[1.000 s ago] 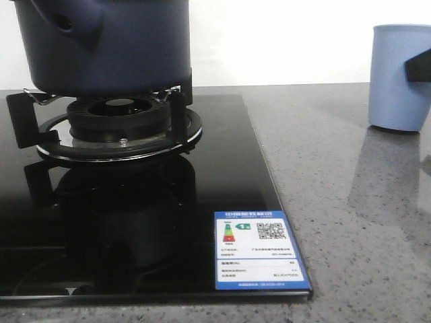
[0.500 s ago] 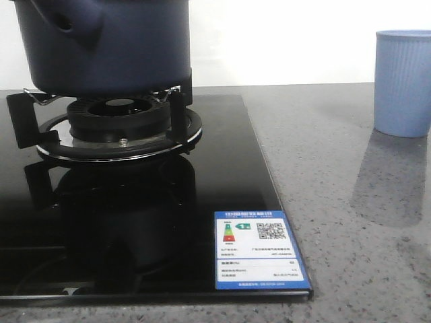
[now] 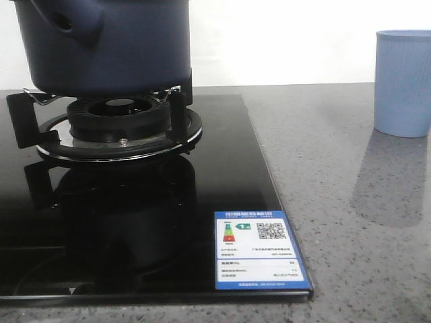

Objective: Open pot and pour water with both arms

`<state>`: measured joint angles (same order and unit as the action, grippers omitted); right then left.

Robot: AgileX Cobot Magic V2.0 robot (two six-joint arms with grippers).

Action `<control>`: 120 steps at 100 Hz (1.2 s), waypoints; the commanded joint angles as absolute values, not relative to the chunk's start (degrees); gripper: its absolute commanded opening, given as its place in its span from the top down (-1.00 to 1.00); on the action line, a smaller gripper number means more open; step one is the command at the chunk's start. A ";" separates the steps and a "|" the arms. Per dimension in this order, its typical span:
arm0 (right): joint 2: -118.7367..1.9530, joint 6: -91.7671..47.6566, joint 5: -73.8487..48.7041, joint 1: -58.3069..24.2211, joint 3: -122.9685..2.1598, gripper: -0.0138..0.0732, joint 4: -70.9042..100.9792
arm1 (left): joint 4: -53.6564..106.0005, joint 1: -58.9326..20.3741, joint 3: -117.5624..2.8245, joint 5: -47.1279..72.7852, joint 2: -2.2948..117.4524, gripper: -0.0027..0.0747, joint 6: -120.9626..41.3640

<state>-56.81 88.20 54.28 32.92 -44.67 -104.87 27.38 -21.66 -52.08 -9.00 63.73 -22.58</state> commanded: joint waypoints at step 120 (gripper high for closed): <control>-53.39 91.42 51.67 30.85 -45.90 -0.83 -106.28 | 26.65 -32.52 -54.34 -17.25 72.77 -0.03 -22.57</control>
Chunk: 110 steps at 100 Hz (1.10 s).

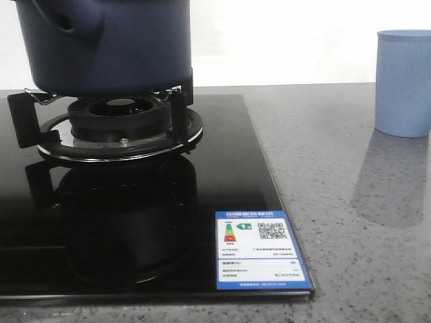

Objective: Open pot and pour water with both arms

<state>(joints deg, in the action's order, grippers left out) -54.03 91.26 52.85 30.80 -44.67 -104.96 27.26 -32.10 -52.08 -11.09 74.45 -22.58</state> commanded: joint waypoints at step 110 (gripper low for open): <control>-53.39 91.42 51.45 22.51 -45.90 -0.83 -95.80 | 26.79 -29.48 -54.34 -15.77 60.52 -0.19 -22.57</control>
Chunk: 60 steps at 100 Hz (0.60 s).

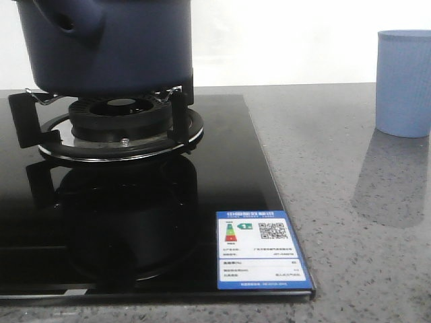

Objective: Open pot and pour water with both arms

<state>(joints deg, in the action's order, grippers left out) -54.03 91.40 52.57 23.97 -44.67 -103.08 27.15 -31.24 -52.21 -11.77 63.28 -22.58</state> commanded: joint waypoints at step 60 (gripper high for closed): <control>-52.02 91.53 51.08 21.71 -45.90 0.82 -81.36 | 22.24 -12.04 -52.57 0.41 49.02 0.97 -22.74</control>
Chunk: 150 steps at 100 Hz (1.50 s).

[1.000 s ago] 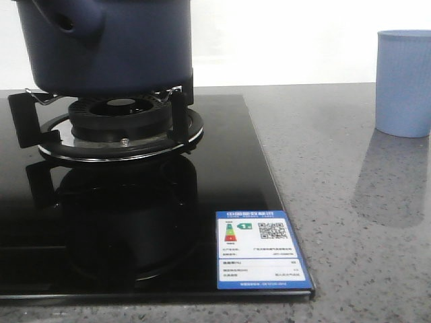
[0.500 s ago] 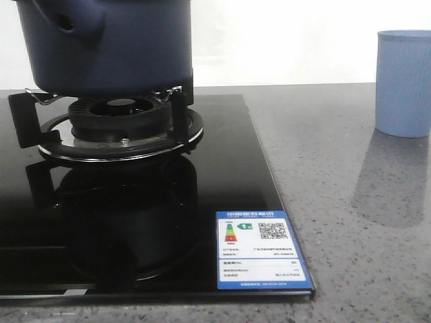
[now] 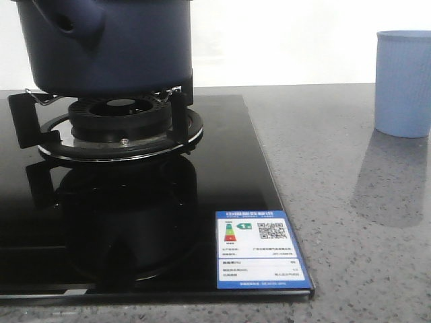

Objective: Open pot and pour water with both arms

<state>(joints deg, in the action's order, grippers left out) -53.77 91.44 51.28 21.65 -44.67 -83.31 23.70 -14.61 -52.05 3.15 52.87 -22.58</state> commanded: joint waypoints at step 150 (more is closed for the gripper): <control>-36.88 85.29 36.26 19.51 -23.87 0.82 -95.10 | 30.43 -6.52 -16.81 -4.61 13.17 0.97 -22.74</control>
